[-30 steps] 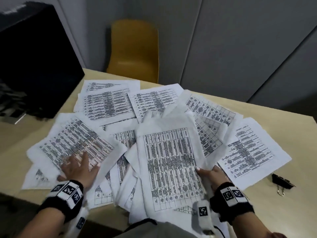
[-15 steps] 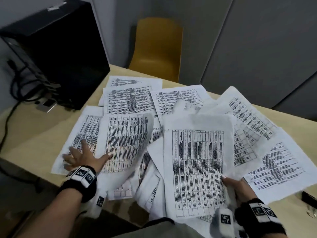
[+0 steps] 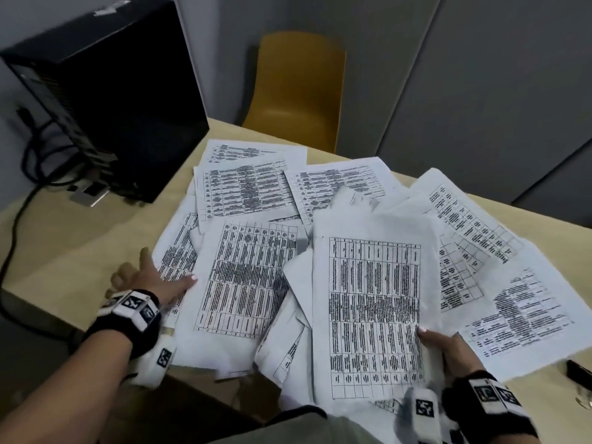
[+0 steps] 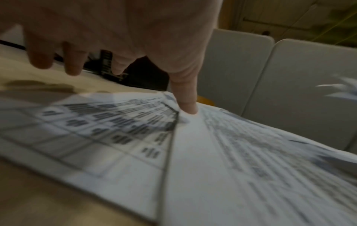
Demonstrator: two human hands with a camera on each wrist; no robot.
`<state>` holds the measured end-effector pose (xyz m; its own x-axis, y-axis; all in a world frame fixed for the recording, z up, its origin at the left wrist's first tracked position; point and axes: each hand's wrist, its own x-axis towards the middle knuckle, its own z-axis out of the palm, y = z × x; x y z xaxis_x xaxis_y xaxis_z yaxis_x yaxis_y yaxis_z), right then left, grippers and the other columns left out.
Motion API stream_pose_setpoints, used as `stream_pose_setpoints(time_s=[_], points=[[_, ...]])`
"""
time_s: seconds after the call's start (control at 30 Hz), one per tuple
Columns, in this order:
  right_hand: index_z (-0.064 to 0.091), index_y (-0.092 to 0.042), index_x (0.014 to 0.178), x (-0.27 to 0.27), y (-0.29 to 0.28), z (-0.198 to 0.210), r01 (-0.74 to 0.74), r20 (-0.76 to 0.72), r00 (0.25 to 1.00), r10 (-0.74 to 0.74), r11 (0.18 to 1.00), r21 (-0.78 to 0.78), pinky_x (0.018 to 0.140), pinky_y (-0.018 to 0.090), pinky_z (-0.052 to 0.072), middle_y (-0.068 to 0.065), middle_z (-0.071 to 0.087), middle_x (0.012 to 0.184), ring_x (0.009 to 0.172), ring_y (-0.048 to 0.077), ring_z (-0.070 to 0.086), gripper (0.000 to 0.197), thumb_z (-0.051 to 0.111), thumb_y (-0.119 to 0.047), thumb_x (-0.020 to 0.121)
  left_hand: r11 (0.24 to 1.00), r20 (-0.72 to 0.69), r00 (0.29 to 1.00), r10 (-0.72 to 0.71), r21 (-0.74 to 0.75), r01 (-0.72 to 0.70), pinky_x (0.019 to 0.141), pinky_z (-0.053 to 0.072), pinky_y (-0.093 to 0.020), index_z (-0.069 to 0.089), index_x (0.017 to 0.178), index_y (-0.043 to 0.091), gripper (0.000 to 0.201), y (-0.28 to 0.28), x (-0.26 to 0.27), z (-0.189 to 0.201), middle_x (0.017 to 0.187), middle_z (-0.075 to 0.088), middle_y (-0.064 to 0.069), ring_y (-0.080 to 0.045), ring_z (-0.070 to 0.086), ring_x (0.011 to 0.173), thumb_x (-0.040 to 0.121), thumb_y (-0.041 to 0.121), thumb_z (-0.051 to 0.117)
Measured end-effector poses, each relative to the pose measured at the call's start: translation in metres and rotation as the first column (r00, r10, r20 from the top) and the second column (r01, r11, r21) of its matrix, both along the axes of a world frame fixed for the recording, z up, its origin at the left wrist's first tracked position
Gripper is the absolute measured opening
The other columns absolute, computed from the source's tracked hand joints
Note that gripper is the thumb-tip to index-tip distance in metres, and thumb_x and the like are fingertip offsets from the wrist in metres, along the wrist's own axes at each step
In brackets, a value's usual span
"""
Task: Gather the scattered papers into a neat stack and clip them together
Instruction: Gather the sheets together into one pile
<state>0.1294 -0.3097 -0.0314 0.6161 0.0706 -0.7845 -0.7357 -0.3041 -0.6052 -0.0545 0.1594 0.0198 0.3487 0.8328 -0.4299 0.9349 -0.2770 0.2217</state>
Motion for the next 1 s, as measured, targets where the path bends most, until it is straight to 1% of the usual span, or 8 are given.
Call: stream_pose_setpoints(time_s=[0.1,0.27,0.47,0.57,0.67,0.8,0.93,1.0], points=[[0.073,0.002,0.074,-0.001,0.001,0.005,-0.019,0.021,1.0,0.019,1.0,-0.008,0.062,0.04,0.042,0.025,0.066,0.064,0.055,0.033,0.059,0.07,0.087,-0.047,0.026,0.999,-0.038,0.999,0.03,-0.043,-0.031,0.108,0.025,-0.057,0.008,0.147,0.02,0.127,0.009,-0.003,-0.002,0.146,0.016,-0.02,-0.041,0.016,0.135,0.05,0.067,0.076],[0.065,0.006,0.069,-0.007,0.011,0.027,-0.02,0.043,0.999,0.019,1.0,0.004,0.053,0.032,0.045,0.018,0.06,0.047,0.037,0.028,0.055,0.028,0.075,-0.019,0.065,0.986,0.087,0.993,0.075,-0.156,-0.061,0.104,0.036,-0.047,0.028,0.139,0.009,0.11,-0.006,0.009,-0.001,0.142,0.032,-0.02,-0.039,0.036,0.129,0.056,0.061,0.078],[0.071,0.006,0.072,0.002,0.0,-0.005,-0.041,0.062,0.997,0.049,0.99,-0.136,0.064,0.043,0.042,0.036,0.066,0.076,0.062,0.038,0.061,0.069,0.088,-0.048,0.033,0.916,0.271,0.93,0.25,-0.378,-0.136,0.086,0.044,-0.032,0.053,0.12,-0.004,0.08,-0.03,0.024,-0.002,0.118,0.059,-0.012,-0.031,0.058,0.097,0.062,0.043,0.082],[0.07,0.007,0.077,0.003,-0.004,-0.016,-0.063,0.032,0.997,0.068,0.989,-0.133,0.064,0.056,0.047,0.035,0.067,0.083,0.071,0.05,0.064,0.081,0.089,-0.051,0.024,0.869,0.313,0.895,0.319,-0.474,-0.144,0.097,0.043,-0.037,0.046,0.128,-0.005,0.11,-0.048,0.026,-0.006,0.123,0.057,-0.01,-0.036,0.057,0.111,0.04,0.043,0.09],[0.066,0.009,0.076,0.002,-0.002,-0.01,-0.077,0.061,0.994,0.089,0.982,-0.172,0.061,0.046,0.043,0.032,0.062,0.076,0.064,0.04,0.056,0.086,0.089,-0.052,0.019,0.886,0.362,0.88,0.306,-0.446,-0.125,0.102,0.039,-0.04,0.044,0.13,-0.004,0.069,-0.057,0.026,-0.008,0.132,0.053,-0.018,-0.035,0.052,0.119,0.072,0.015,0.078],[0.062,0.009,0.086,0.005,-0.002,-0.009,-0.074,0.075,0.993,0.092,0.974,-0.216,0.062,0.038,0.042,0.02,0.057,0.067,0.059,0.028,0.051,0.101,0.086,-0.058,0.015,0.91,0.469,0.819,0.331,-0.387,-0.147,0.091,0.04,-0.033,0.054,0.118,-0.004,0.04,-0.058,0.022,0.001,0.123,0.059,-0.02,-0.03,0.056,0.103,0.082,0.007,0.066],[0.055,0.0,0.092,0.0,0.005,0.005,-0.041,0.071,0.996,0.056,0.98,-0.195,0.065,0.038,0.046,0.015,0.056,0.07,0.063,0.025,0.054,0.096,0.087,-0.057,0.022,0.966,0.493,0.851,0.18,-0.25,-0.059,0.094,0.038,-0.034,0.054,0.12,-0.005,0.037,-0.064,0.017,0.011,0.125,0.058,-0.022,-0.035,0.054,0.112,0.086,0.008,0.061],[0.052,0.002,0.09,-0.012,0.024,0.044,-0.04,0.093,0.994,0.059,0.979,-0.198,0.069,0.038,0.045,0.016,0.056,0.072,0.067,0.026,0.054,0.073,0.086,-0.045,0.048,0.971,0.519,0.841,0.152,-0.24,-0.027,0.094,0.041,-0.038,0.057,0.115,-0.003,0.032,-0.062,0.013,0.017,0.112,0.063,-0.016,-0.031,0.058,0.103,0.086,0.01,0.062]])
